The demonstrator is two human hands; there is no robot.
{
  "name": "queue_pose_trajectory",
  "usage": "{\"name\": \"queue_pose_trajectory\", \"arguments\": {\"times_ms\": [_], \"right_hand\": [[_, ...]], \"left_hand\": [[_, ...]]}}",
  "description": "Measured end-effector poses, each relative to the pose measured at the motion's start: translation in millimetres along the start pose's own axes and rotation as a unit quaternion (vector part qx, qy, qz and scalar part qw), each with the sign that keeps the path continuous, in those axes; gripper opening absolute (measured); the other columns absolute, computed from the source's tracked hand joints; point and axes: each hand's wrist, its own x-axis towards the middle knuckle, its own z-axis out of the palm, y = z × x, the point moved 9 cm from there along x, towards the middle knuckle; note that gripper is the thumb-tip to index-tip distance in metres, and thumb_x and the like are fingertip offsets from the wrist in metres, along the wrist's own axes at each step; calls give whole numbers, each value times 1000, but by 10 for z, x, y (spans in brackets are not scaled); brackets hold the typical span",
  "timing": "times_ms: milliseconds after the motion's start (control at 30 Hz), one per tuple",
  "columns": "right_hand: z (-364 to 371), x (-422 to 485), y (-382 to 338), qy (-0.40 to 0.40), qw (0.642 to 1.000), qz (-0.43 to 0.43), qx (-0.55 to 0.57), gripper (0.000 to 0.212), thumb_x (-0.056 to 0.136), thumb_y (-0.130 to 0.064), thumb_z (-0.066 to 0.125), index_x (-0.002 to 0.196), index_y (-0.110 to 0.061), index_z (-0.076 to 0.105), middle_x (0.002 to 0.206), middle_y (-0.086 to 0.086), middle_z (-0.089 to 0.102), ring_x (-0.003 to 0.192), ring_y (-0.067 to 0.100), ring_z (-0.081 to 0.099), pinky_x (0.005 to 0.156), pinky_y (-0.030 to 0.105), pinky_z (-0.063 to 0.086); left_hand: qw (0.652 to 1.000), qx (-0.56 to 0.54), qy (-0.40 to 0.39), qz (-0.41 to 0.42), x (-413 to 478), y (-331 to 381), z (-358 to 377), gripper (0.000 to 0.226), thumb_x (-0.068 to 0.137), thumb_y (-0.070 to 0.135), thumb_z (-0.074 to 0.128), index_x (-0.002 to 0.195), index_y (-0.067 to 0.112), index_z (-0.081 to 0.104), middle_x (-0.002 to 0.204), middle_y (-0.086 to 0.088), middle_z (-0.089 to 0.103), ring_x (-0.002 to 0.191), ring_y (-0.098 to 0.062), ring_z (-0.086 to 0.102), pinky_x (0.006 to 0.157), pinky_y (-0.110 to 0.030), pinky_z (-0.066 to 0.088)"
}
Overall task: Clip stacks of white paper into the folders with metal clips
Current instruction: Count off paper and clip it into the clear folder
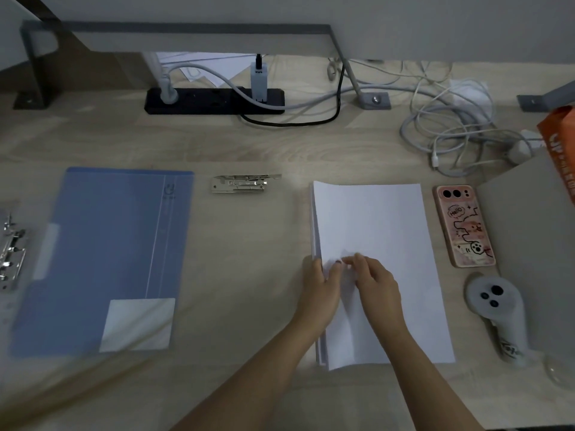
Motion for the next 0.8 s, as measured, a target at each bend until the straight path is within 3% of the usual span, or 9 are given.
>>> {"name": "queue_pose_trajectory", "arguments": {"times_ms": [67,133,200,333,467,533,600,700,800], "right_hand": [[-2,12,22,6,1000,9,2,36,97,-34,35,111,-18,64,116,-1,62,109,17,57,97,31,43],[-10,25,52,7,1000,13,9,33,97,-33,38,109,-18,65,119,3,63,111,20,58,101,38,45],[0,31,66,-6,999,16,28,29,96,-30,40,108,-20,65,117,3,65,110,20,58,101,42,45],[-190,26,20,9,999,-5,48,26,95,-23,45,114,-19,62,116,-1,63,108,17,57,97,37,47],[-700,88,38,114,993,11,26,43,93,-21,48,135,-16,43,136,9,47,111,16,47,91,33,40],[-793,104,68,119,989,56,61,50,92,-23,47,140,-16,35,139,9,42,117,21,44,91,36,37],[-701,73,70,74,988,93,103,40,94,-25,44,133,-15,42,125,8,50,112,25,47,89,41,38],[-382,-34,-85,7,988,80,132,24,95,-26,43,96,-8,59,101,15,61,101,37,56,89,45,42],[37,-187,-204,-26,987,67,144,17,96,-24,44,97,-18,60,102,-2,62,104,22,56,97,40,41]], "left_hand": [[1000,12,9,3,35,-20,18,16,98,26,36,108,16,43,104,0,48,93,-12,51,73,-17,40],[999,42,11,6,43,0,40,34,99,23,34,130,12,39,132,-2,45,121,-17,46,97,-23,40],[998,52,19,11,49,30,36,40,98,18,34,137,10,34,142,-5,40,131,-20,39,109,-30,33],[999,33,19,25,62,60,-34,32,97,13,35,128,11,41,130,-4,49,116,-20,51,92,-25,37],[998,4,-8,58,-25,228,-222,38,97,16,36,134,14,41,132,6,50,118,-13,49,96,-24,37],[996,-14,-2,91,-95,349,-443,36,97,14,37,132,16,44,125,13,50,119,-7,48,93,-17,36],[995,-18,5,95,-151,361,-689,36,97,13,38,132,17,44,122,13,51,115,-4,47,92,-16,36],[998,-22,20,55,-165,122,-1073,45,97,25,40,141,16,36,140,3,46,128,-16,44,111,-36,33],[998,-29,56,5,-220,-213,-1480,66,87,48,41,146,24,25,149,4,36,135,-18,37,114,-43,28]]}}
